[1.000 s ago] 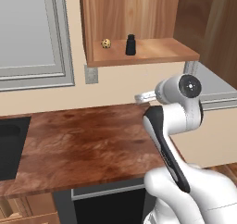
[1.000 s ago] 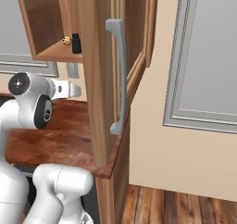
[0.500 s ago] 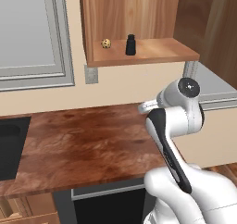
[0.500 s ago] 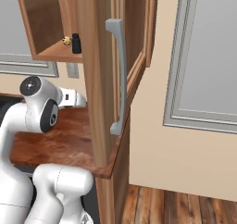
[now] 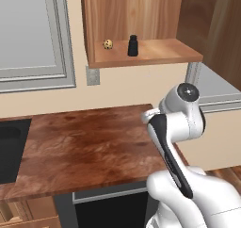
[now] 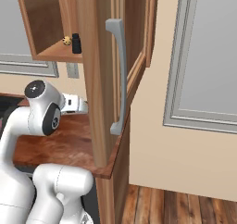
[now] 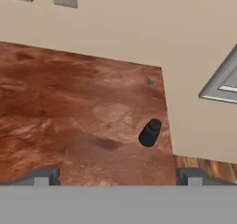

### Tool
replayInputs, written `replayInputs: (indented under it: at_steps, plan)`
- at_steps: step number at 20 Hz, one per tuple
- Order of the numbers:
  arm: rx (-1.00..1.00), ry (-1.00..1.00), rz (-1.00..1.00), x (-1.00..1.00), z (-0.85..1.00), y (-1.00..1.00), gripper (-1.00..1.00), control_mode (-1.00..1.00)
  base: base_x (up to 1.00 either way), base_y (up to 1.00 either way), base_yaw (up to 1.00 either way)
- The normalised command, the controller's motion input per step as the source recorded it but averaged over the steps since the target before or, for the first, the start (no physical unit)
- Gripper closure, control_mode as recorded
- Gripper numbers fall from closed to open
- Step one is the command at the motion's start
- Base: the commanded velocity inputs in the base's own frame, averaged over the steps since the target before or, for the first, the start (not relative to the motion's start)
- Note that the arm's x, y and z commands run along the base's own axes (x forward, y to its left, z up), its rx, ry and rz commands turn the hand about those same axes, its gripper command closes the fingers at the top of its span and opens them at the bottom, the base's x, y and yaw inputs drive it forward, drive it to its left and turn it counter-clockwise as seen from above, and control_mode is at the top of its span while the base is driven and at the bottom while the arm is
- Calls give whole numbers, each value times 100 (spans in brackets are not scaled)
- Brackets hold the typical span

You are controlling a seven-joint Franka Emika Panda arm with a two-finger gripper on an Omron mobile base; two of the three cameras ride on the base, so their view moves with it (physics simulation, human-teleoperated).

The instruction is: Pick the shaker and shaker from the counter and place them in the cabinet.

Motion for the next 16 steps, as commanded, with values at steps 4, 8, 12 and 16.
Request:
replayInputs:
  at_steps: [4,8,12,16]
  plan:
    - [-3,6,0,0,-41,-18,-100,-100,0,0,0]
    - [-3,6,0,0,-40,-22,-100,-100,0,0,0]
    - [-2,9,0,1,-46,-25,-100,-100,0,0,0]
    - [0,7,0,0,-41,-24,-100,-100,0,0,0]
